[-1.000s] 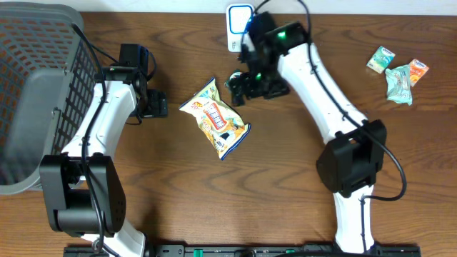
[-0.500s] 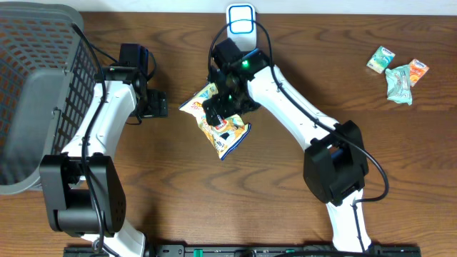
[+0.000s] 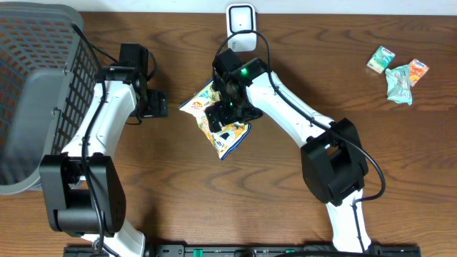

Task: Scan the item barcode
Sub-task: 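Lift the yellow snack bag up toward the white scanner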

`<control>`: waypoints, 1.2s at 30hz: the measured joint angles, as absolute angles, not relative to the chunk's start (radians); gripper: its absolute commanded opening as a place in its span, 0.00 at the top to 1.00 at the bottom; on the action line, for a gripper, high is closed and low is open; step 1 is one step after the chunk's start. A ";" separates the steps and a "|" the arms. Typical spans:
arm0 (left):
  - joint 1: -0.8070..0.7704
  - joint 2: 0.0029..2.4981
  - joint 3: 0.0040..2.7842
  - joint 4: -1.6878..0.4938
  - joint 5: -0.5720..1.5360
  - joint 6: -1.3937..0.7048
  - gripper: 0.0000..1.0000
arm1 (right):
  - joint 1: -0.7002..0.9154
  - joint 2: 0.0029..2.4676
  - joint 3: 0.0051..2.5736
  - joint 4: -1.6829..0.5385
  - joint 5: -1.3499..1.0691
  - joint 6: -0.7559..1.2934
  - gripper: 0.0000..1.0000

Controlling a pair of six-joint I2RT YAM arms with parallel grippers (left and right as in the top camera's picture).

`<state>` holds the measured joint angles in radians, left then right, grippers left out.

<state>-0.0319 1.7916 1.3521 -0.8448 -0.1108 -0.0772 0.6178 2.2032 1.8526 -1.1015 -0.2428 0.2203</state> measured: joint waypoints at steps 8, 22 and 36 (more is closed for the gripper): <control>-0.032 1.792 1.352 -0.845 -0.111 -0.077 0.02 | 0.618 2.203 1.853 -1.086 -0.243 0.221 0.01; -0.032 1.792 1.352 -0.844 -0.111 -0.077 0.03 | 0.618 2.203 1.853 -1.087 -0.269 0.224 0.01; -0.032 1.792 1.352 -0.845 -0.111 -0.077 0.02 | 0.619 2.204 1.852 -0.846 -0.265 0.225 0.01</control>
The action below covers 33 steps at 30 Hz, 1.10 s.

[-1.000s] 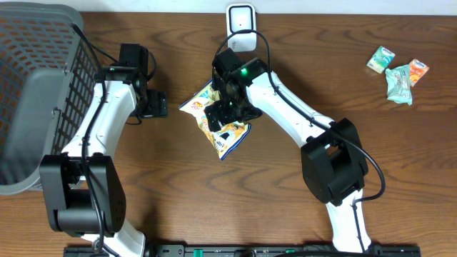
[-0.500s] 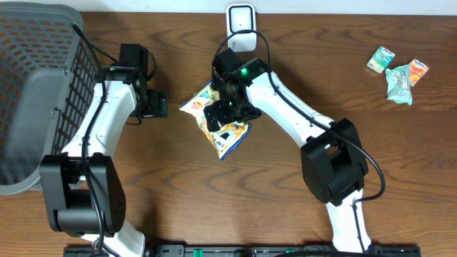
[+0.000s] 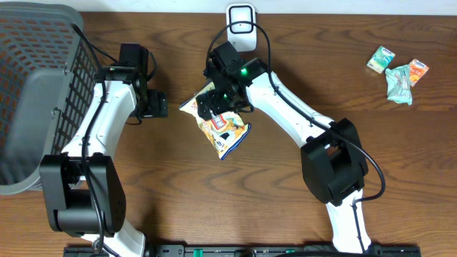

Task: Scan the item barcode
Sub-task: 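Lift the yellow snack bag up toward the white scanner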

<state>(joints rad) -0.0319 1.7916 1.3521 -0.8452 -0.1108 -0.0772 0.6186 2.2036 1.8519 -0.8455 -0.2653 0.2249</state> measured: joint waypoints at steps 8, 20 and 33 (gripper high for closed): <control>-0.032 1.792 1.352 -0.844 -0.111 -0.077 0.02 | 0.612 2.204 1.851 -0.739 -0.139 0.227 0.01; -0.032 1.792 1.352 -0.844 -0.111 -0.077 0.02 | 0.610 2.209 1.851 -0.739 -0.137 0.227 0.01; -0.032 1.792 1.352 -0.845 -0.111 -0.077 0.02 | 0.627 2.335 1.850 -0.760 -0.174 0.230 0.74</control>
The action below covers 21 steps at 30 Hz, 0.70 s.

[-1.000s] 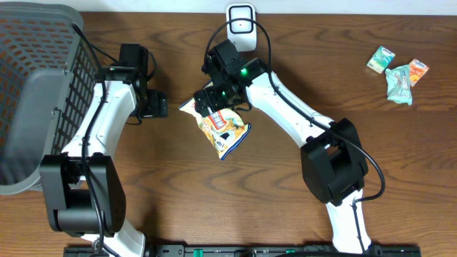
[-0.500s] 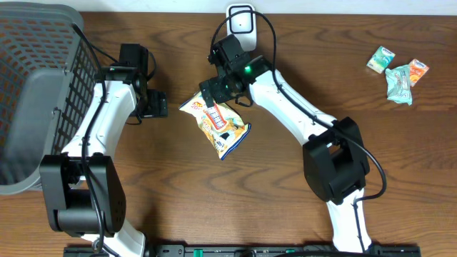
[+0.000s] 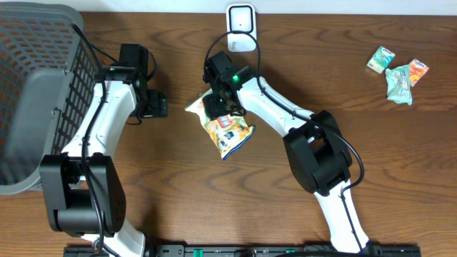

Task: Scan the item barcode
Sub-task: 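Lift the yellow snack bag up toward the white scanner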

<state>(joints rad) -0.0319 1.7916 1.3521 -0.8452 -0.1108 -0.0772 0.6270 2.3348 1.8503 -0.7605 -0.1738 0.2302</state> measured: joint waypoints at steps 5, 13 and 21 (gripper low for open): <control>-0.032 1.792 1.352 -0.845 -0.111 -0.077 0.03 | 0.623 2.323 1.852 -0.780 -0.187 0.231 0.99; -0.032 1.792 1.352 -0.844 -0.111 -0.077 0.02 | 0.598 2.304 1.853 -0.885 -0.202 0.231 0.99; -0.032 1.792 1.352 -0.845 -0.111 -0.077 0.02 | 0.544 2.240 1.848 -1.001 -0.187 0.212 0.99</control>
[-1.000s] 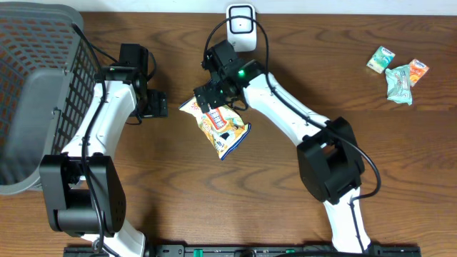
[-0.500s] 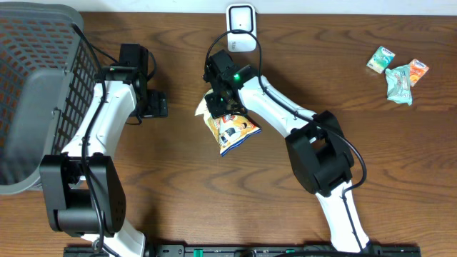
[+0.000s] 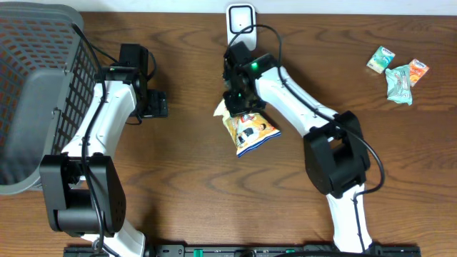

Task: Scan the item barcode

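A yellow and blue snack bag (image 3: 249,130) hangs just below the white barcode scanner (image 3: 241,19) at the table's back edge. My right gripper (image 3: 236,102) is shut on the bag's top end, and the bag slopes down to the right beneath it. At the left, beside the basket, my left gripper (image 3: 154,105) points right over bare wood with nothing near its fingers; whether it is open cannot be told from here.
A large grey mesh basket (image 3: 39,86) fills the left edge. Three small snack packets (image 3: 397,71) lie at the back right. The brown wooden table (image 3: 214,207) carries nothing else in view.
My right gripper has moved to the right with the snack bag, from left of the scanner to directly below it. The bag now slopes rightward. The left arm has not moved.
My right gripper was on the snack bag lying left of centre. Later it gripped the bag's upper end, and the bag stood more upright and closer to the scanner. Now the bag hangs right under the scanner. The left arm stayed still throughout.
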`<control>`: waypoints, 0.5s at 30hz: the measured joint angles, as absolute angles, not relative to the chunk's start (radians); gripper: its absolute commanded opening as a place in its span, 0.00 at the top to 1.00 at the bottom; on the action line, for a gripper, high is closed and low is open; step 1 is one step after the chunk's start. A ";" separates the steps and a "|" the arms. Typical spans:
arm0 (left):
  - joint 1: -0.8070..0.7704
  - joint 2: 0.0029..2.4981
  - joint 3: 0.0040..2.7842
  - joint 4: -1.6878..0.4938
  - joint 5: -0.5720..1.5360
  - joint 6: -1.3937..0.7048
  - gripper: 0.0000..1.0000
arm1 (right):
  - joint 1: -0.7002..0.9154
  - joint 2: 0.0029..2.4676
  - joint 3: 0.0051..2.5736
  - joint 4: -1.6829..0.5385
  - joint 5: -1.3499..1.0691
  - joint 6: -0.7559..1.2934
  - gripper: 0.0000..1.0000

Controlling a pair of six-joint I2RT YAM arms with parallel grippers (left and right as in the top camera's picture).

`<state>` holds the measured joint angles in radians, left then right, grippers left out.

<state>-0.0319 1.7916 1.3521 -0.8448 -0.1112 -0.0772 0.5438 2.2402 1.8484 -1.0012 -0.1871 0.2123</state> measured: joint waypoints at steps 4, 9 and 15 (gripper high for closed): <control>-0.032 1.792 1.352 -0.845 -0.111 -0.077 0.02 | 0.542 2.222 1.848 -1.021 -0.187 0.207 0.99; -0.032 1.792 1.352 -0.845 -0.111 -0.077 0.02 | 0.543 2.191 1.848 -1.040 -0.183 0.204 0.99; -0.032 1.792 1.352 -0.845 -0.111 -0.077 0.02 | 0.543 2.148 1.848 -1.099 -0.097 0.206 0.87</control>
<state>-0.0319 1.7916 1.3521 -0.8448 -0.1108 -0.0772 0.5426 2.1483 1.8477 -1.0988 -0.0975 0.2062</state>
